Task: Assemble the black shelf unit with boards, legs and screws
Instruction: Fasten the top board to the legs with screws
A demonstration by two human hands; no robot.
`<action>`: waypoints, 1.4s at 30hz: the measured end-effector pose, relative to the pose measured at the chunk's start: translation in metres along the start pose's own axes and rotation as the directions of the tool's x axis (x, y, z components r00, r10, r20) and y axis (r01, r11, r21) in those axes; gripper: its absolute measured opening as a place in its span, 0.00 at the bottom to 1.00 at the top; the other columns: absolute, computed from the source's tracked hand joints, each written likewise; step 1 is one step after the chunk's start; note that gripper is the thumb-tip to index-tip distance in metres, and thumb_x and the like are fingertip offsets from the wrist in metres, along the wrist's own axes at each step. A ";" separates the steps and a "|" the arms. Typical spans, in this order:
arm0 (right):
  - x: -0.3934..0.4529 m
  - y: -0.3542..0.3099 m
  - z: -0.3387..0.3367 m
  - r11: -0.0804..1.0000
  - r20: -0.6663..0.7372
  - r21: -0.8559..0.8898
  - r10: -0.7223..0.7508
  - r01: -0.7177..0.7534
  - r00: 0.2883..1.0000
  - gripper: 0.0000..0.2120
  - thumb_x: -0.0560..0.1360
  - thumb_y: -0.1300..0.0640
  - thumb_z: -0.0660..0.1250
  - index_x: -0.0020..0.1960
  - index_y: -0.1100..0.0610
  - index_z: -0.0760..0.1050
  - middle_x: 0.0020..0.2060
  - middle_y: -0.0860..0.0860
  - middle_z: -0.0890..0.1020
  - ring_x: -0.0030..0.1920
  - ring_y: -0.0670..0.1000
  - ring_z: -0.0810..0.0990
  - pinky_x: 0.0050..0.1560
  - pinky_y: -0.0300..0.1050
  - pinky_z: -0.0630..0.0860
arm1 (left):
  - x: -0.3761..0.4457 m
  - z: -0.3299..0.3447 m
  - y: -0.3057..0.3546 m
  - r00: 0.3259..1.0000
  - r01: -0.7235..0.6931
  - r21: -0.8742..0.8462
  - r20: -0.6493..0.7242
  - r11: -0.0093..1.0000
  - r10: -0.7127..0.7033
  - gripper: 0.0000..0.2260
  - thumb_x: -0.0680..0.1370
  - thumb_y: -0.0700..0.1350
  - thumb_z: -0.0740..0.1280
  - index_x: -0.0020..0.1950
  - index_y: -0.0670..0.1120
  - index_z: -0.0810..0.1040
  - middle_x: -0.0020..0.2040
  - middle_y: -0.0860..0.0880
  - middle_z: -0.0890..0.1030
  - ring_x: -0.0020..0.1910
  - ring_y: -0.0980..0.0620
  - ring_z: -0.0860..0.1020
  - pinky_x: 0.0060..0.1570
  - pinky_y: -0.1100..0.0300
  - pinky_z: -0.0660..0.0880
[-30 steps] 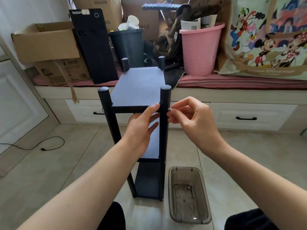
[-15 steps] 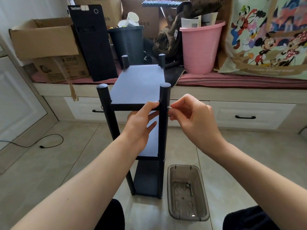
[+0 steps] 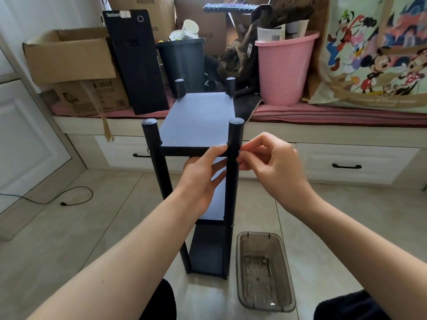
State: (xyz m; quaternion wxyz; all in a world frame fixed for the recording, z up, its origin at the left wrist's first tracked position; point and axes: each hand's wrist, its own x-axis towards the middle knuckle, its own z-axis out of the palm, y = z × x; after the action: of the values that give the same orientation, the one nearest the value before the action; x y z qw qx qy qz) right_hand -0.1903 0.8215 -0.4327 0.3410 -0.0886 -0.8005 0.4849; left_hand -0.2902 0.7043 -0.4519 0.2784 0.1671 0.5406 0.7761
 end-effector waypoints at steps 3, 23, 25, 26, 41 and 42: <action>0.001 -0.001 -0.002 1.000 -0.002 0.019 0.010 -0.010 1.000 0.03 0.76 0.63 0.70 0.47 0.59 0.77 0.36 0.52 0.86 0.37 0.48 0.86 0.44 0.45 0.83 | 0.000 0.000 0.000 1.000 0.004 0.005 -0.004 1.000 -0.004 0.17 0.81 0.48 0.68 0.67 0.42 0.78 0.56 0.47 0.85 0.56 0.50 0.84 0.61 0.52 0.77; 0.000 -0.005 -0.005 0.901 -0.020 -0.378 -0.240 0.214 0.971 0.05 0.74 0.60 0.74 0.46 0.61 0.81 0.37 0.52 0.85 0.38 0.48 0.84 0.45 0.45 0.81 | 0.000 0.001 0.001 1.000 0.020 0.002 -0.018 1.000 -0.020 0.19 0.80 0.49 0.68 0.69 0.43 0.77 0.59 0.47 0.84 0.59 0.48 0.82 0.61 0.52 0.76; -0.003 -0.004 -0.001 0.829 0.016 -0.473 -0.330 0.298 0.944 0.05 0.75 0.62 0.73 0.48 0.64 0.81 0.39 0.54 0.85 0.40 0.52 0.84 0.44 0.48 0.81 | 0.000 0.000 0.001 1.000 0.016 0.001 -0.018 1.000 -0.016 0.18 0.80 0.48 0.68 0.68 0.43 0.78 0.59 0.47 0.85 0.59 0.48 0.82 0.62 0.51 0.76; -0.003 -0.004 -0.001 0.808 0.033 -0.497 -0.347 0.316 0.937 0.05 0.76 0.62 0.72 0.48 0.64 0.81 0.39 0.55 0.85 0.40 0.53 0.84 0.44 0.48 0.81 | 0.000 0.000 0.001 1.000 0.015 0.004 -0.019 1.000 -0.014 0.18 0.80 0.48 0.68 0.68 0.43 0.78 0.59 0.47 0.85 0.59 0.48 0.82 0.63 0.50 0.75; -0.001 -0.001 0.002 0.893 -0.025 -0.392 -0.249 0.220 0.968 0.04 0.76 0.61 0.72 0.47 0.62 0.79 0.38 0.52 0.84 0.39 0.49 0.83 0.44 0.43 0.79 | -0.003 0.002 0.002 1.000 -0.004 0.006 -0.020 1.000 0.004 0.21 0.79 0.50 0.69 0.69 0.43 0.77 0.59 0.48 0.84 0.58 0.49 0.83 0.60 0.52 0.77; -0.002 -0.001 0.003 0.867 -0.010 -0.426 -0.290 0.258 0.957 0.03 0.76 0.62 0.72 0.47 0.62 0.79 0.38 0.53 0.84 0.39 0.50 0.83 0.44 0.41 0.78 | -0.003 0.002 0.001 1.000 -0.001 0.004 -0.023 1.000 0.001 0.21 0.79 0.50 0.69 0.69 0.43 0.77 0.59 0.48 0.84 0.58 0.49 0.83 0.60 0.52 0.77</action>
State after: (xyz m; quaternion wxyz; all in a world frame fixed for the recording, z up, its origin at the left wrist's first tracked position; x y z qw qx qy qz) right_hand -0.1908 0.8174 -0.4335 0.4083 -0.0629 -0.8773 0.2444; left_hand -0.2875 0.7033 -0.4499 0.2712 0.1588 0.5453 0.7771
